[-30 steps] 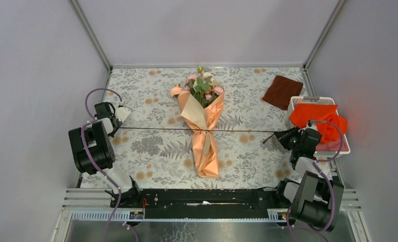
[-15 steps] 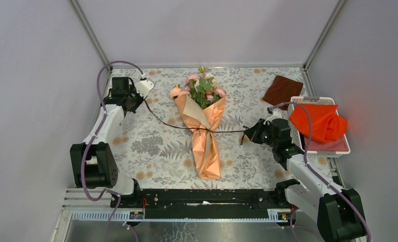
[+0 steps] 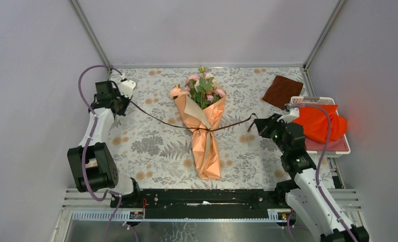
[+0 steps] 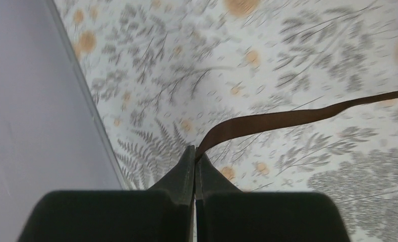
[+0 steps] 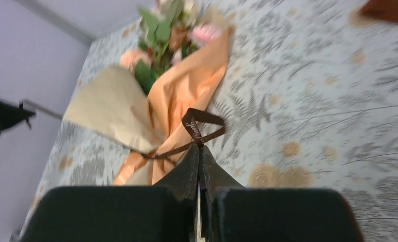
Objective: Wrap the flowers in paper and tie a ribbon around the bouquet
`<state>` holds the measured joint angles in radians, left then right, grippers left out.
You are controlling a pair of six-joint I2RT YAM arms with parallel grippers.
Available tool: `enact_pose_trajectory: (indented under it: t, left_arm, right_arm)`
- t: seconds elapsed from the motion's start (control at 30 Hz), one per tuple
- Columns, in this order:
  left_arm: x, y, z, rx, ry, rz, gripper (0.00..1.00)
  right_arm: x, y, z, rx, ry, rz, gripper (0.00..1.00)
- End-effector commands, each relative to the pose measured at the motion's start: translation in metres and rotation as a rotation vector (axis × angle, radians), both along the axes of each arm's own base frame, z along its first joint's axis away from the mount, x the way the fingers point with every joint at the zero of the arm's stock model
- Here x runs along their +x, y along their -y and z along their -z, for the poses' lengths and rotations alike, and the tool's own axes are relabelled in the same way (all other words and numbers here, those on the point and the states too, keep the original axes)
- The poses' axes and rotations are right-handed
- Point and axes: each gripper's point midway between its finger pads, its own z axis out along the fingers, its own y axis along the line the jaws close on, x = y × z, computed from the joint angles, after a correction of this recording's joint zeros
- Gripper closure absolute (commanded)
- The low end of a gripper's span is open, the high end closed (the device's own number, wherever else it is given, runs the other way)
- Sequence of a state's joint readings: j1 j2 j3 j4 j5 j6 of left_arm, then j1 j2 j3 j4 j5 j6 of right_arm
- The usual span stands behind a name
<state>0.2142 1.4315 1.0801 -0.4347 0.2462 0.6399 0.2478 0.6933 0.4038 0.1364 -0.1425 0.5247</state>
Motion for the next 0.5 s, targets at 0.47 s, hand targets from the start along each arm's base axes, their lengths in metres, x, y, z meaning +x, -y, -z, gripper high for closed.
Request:
enact_pose_trajectory:
  t: [0.47]
  left_arm:
    - [-0.041, -0.167, 0.117, 0.094, -0.186, -0.372, 1.0]
  right_arm:
    - [-0.025, 0.118, 0.094, 0.303, -0.195, 0.572, 1.0]
